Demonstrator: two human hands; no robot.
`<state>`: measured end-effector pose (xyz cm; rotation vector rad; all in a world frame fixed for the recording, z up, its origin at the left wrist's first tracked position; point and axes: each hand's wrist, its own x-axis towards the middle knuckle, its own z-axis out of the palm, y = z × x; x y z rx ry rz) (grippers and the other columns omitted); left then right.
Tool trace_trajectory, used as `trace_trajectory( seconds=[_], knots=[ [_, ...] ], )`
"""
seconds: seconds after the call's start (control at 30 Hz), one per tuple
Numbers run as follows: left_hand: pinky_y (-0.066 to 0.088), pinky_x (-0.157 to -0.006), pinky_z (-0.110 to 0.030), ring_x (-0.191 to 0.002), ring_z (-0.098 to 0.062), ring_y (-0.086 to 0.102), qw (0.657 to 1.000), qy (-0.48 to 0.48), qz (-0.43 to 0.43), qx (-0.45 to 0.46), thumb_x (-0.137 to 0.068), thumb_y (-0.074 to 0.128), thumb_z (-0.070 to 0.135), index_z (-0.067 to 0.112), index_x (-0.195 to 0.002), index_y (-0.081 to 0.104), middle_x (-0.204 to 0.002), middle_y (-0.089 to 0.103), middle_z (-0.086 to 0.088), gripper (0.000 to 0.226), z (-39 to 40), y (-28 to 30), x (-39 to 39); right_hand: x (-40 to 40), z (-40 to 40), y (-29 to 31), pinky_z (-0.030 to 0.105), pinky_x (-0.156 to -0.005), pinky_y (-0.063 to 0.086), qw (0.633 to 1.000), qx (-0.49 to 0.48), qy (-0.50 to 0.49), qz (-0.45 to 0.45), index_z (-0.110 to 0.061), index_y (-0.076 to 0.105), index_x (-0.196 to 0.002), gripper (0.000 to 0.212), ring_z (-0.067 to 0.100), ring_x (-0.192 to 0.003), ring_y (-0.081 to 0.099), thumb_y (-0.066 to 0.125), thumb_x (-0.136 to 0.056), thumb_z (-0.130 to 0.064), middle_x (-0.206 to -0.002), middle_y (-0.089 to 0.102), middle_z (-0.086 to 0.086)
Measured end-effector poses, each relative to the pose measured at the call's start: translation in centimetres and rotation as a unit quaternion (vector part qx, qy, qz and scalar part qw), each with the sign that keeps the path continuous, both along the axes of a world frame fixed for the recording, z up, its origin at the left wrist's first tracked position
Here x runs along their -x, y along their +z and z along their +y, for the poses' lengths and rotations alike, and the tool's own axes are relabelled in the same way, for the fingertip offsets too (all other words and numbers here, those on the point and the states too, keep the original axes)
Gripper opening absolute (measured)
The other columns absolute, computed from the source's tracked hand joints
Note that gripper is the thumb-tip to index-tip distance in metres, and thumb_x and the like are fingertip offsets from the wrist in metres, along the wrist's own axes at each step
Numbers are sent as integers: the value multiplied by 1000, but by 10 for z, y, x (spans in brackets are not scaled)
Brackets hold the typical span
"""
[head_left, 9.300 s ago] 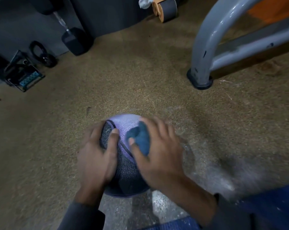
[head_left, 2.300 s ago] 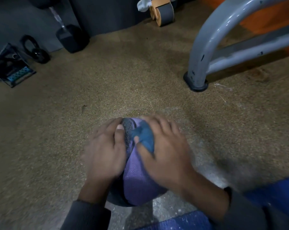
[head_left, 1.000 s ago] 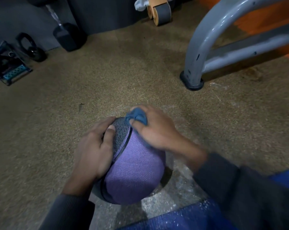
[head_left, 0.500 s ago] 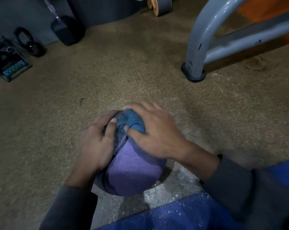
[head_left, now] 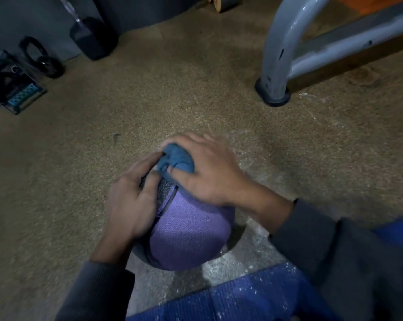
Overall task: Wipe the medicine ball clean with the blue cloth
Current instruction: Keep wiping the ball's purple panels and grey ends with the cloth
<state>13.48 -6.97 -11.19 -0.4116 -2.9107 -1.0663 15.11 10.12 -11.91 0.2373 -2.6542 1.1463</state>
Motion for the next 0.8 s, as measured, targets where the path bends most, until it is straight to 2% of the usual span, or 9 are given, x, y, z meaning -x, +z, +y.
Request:
trace_trajectory(
  seconds=[0.1, 0.2, 0.27, 0.33, 0.43, 0.5, 0.6, 0.7, 0.8],
  knots=[
    [29, -107, -15, -125, 4, 48, 1000, -2, -5, -2, -87, 40, 50, 41, -122, 65, -131, 58, 24, 44, 1, 0, -2, 30, 19, -11, 36, -84, 45, 967, 168, 3, -191, -28, 64, -97, 24, 19, -93, 62, 57, -81, -44, -100, 67, -6],
    [31, -107, -23, -125, 2, 47, 1000, 17, -5, 21, -86, 38, 53, 42, -125, 64, -134, 58, 22, 48, 5, 2, -3, 49, 37, -29, 37, -79, 42, 919, 234, -22, -316, -19, 57, -77, 21, 24, -79, 58, 55, -92, -33, -84, 62, 7],
    [31, -99, -20, -119, 6, 45, 999, 31, -12, 38, -86, 38, 52, 44, -125, 63, -134, 58, 23, 47, 10, 3, -1, 45, 37, -34, 41, -82, 46, 926, 219, -35, -306, -21, 56, -79, 18, 25, -82, 60, 53, -94, -30, -85, 62, 6],
    [31, -96, -20, -119, 4, 48, 998, 38, -18, 48, -86, 37, 53, 47, -125, 62, -135, 57, 24, 46, 13, 4, 1, 27, 30, -26, 40, -89, 47, 958, 169, -46, -228, -27, 60, -94, 12, 24, -96, 61, 53, -92, -37, -99, 65, -1],
    [34, -92, -22, -123, -6, 53, 998, 44, -21, 49, -83, 34, 53, 46, -124, 63, -135, 59, 21, 50, 15, 6, 2, -10, 5, -10, 41, -94, 45, 998, 6, -58, -16, -32, 54, -128, 48, 20, -113, 53, 47, -83, -49, -129, 58, -10],
    [34, -92, -22, -123, -5, 53, 998, 44, -21, 42, -81, 33, 54, 45, -124, 63, -134, 59, 21, 53, 15, 6, 1, -16, 1, -10, 41, -92, 45, 998, 1, -53, 31, -34, 53, -129, 52, 19, -112, 52, 45, -81, -51, -129, 56, -13],
    [31, -96, -20, -126, -5, 50, 998, 39, -8, 48, -86, 37, 52, 42, -126, 63, -136, 59, 19, 48, 15, 5, 0, 7, 18, -22, 37, -88, 45, 989, 111, -55, -77, -31, 60, -118, 37, 20, -105, 58, 49, -86, -45, -118, 63, -7],
    [31, -101, -21, -128, -7, 50, 998, 42, 3, 56, -87, 38, 52, 39, -127, 64, -136, 59, 18, 49, 17, 6, -3, 34, 38, -43, 39, -85, 48, 935, 247, -88, -239, -22, 63, -85, 17, 24, -88, 62, 57, -87, -38, -93, 67, 2],
    [31, -102, -21, -129, -9, 50, 996, 50, 5, 68, -87, 38, 54, 40, -125, 65, -136, 59, 17, 49, 20, 6, -4, 22, 34, -41, 43, -91, 49, 937, 221, -112, -246, -27, 63, -94, 26, 26, -97, 63, 53, -80, -47, -103, 68, 1]
  ],
)
